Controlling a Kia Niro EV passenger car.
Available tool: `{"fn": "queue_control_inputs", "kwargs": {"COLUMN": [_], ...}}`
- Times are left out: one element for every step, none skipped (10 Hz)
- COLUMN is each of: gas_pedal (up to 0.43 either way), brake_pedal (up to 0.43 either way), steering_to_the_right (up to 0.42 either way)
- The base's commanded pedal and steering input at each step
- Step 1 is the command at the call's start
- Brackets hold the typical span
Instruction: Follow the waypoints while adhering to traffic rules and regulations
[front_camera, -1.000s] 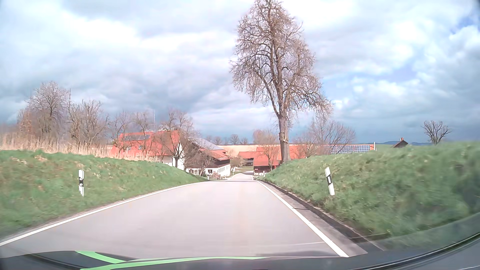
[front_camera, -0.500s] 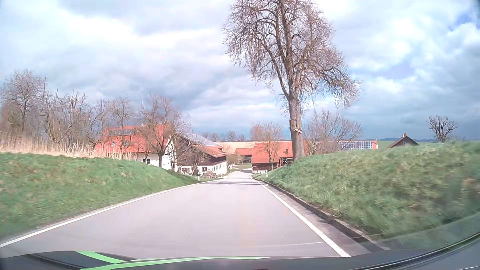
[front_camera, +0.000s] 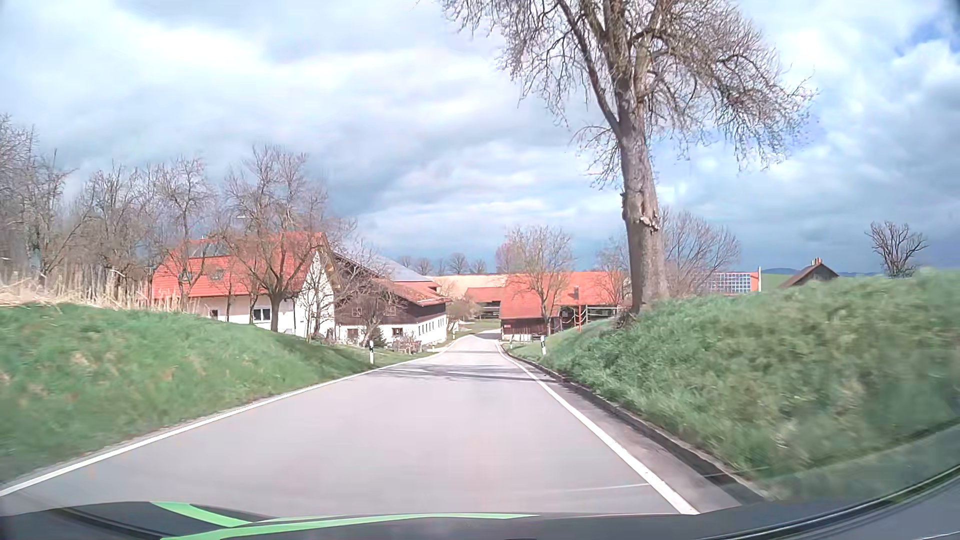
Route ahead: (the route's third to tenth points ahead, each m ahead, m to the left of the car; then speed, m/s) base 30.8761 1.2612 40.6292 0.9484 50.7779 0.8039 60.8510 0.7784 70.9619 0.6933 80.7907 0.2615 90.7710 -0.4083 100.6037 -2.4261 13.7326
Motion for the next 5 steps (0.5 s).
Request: {"fn": "queue_control_inputs", "kwargs": {"gas_pedal": [0.0,0.0,0.0,0.0,0.0], "brake_pedal": [0.11,0.11,0.11,0.11,0.11], "steering_to_the_right": [0.005,0.004,0.004,0.004,0.004]}}
